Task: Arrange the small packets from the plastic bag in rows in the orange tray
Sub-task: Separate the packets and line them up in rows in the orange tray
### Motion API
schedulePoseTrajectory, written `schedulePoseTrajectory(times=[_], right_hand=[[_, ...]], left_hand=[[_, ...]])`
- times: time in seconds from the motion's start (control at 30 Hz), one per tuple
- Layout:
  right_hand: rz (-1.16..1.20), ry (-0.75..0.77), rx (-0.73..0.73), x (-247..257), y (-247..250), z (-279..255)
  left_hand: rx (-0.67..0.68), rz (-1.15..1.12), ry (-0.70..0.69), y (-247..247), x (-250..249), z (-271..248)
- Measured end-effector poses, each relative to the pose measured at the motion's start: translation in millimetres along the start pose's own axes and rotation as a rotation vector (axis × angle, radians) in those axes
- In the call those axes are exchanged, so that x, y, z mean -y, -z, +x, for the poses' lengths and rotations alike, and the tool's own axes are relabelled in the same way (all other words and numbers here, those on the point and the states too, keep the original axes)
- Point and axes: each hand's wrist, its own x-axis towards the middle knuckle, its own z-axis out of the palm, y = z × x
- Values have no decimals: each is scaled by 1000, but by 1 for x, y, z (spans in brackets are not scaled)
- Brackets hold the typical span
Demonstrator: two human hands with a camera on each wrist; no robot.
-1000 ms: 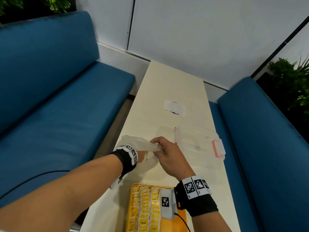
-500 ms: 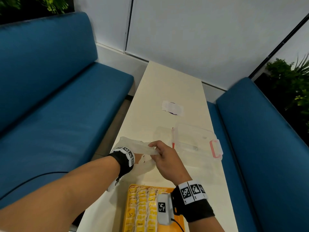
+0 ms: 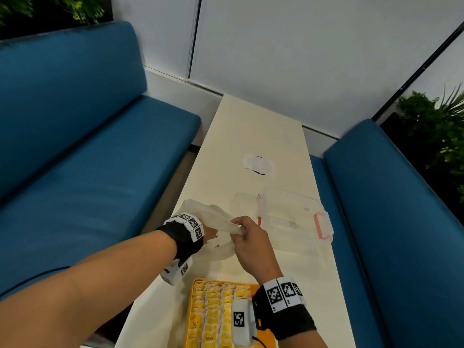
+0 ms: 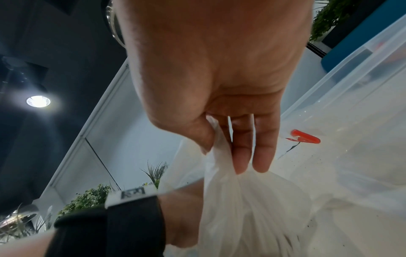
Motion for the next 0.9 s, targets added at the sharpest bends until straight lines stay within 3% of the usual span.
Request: schedulePoseTrajectory(times=[0.13,0.3,0.5,0.9], right_hand=[[-6,-9,-80,-2,-2,-1],[-2,-28,-149,-7,-2,-2],[13,-69,-188,-14,-10,-7],[36,-162,-97,-38,-17,-42]], left_hand=[[44,-199,-25,-11,9,31],[78,-590,-146,39,-45,-58],[146,-1307,-1,39,-31,-94],[170,-1718,259,-16,-9,-150]])
